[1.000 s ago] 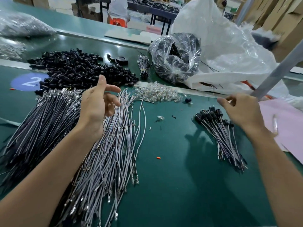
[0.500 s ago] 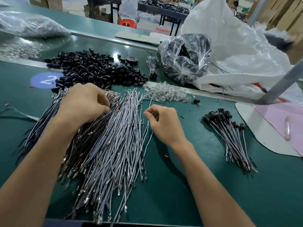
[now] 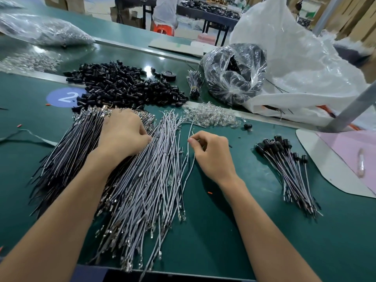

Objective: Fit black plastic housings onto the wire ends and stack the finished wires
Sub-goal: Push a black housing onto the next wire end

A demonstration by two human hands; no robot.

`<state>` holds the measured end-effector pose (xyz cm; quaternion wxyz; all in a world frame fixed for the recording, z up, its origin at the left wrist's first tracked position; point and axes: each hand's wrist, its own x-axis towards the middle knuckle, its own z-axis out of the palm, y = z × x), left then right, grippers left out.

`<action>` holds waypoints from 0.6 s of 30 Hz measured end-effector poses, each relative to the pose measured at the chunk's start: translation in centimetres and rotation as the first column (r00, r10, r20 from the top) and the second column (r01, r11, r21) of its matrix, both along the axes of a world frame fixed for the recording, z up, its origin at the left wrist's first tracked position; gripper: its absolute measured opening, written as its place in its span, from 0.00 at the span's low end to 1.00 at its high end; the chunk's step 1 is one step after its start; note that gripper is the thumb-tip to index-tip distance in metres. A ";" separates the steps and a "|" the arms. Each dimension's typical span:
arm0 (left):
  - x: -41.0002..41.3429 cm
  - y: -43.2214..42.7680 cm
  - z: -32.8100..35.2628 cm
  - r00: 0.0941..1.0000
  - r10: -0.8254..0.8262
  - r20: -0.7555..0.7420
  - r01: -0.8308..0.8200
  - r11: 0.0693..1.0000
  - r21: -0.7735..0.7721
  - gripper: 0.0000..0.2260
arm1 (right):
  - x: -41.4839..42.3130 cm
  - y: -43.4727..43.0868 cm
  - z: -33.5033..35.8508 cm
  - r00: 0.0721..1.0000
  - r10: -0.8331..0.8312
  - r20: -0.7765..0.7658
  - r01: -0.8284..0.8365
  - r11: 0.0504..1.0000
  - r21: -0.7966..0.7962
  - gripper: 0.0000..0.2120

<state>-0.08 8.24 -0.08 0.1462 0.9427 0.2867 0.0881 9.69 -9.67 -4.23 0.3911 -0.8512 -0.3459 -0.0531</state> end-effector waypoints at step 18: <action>0.6 -0.2 0.4 0.978 0.065 0.196 -0.032 0.986 -0.166 0.07 | -0.4 0.0 0.5 1.000 -0.002 0.021 0.000 0.998 0.061 0.07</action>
